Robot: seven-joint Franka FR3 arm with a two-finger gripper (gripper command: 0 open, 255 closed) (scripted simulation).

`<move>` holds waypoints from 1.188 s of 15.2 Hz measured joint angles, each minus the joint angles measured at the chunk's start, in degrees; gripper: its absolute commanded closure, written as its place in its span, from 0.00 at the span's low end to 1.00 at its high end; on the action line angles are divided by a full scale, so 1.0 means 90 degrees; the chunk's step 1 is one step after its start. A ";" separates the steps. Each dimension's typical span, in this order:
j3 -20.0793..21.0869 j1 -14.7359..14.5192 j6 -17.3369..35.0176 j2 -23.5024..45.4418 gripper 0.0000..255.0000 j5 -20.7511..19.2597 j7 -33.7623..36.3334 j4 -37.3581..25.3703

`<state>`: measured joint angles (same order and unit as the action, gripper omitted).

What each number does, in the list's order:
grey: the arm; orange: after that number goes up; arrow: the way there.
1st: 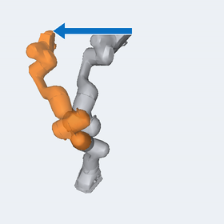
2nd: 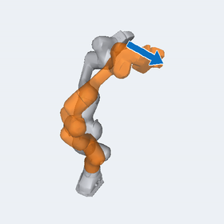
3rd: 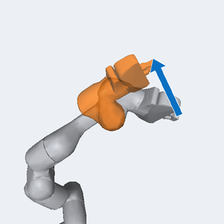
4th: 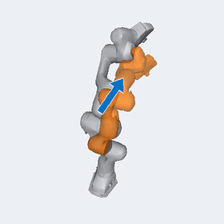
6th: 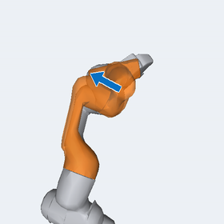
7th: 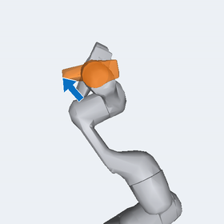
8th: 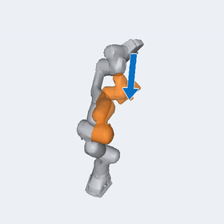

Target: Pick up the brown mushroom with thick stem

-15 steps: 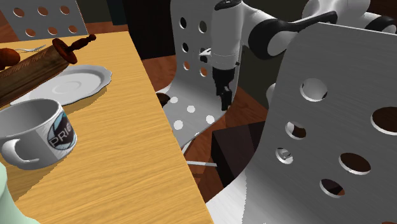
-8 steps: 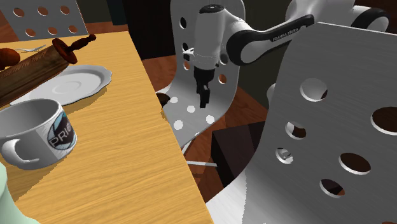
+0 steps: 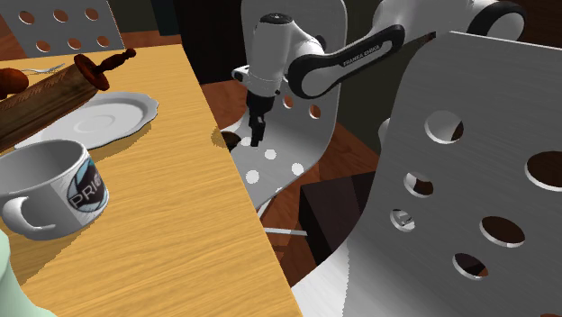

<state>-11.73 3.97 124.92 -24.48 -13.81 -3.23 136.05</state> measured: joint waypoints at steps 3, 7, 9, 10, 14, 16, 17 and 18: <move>-0.0202 0.0015 0.0555 0.0486 0.00 0.0010 -0.0220 -0.0321; -0.0519 0.0028 0.1250 0.1150 0.00 0.0165 -0.0637 -0.0816; -0.0598 0.0002 0.1525 0.1468 0.00 0.0279 -0.0765 -0.1080; -0.0636 0.0003 0.1646 0.1576 0.00 0.0318 -0.0823 -0.1121; -0.0695 0.0018 0.2030 0.1765 0.00 0.0353 -0.0874 -0.0978; -0.0701 0.0019 0.2197 0.1840 0.00 0.0353 -0.0856 -0.0886; -0.0701 0.0020 0.2260 0.1858 0.00 0.0345 -0.0844 -0.0839; -0.0705 0.0021 0.2297 0.1877 1.00 0.0348 -0.0844 -0.0821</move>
<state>-18.08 4.15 145.60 -7.59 -10.68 -10.83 128.66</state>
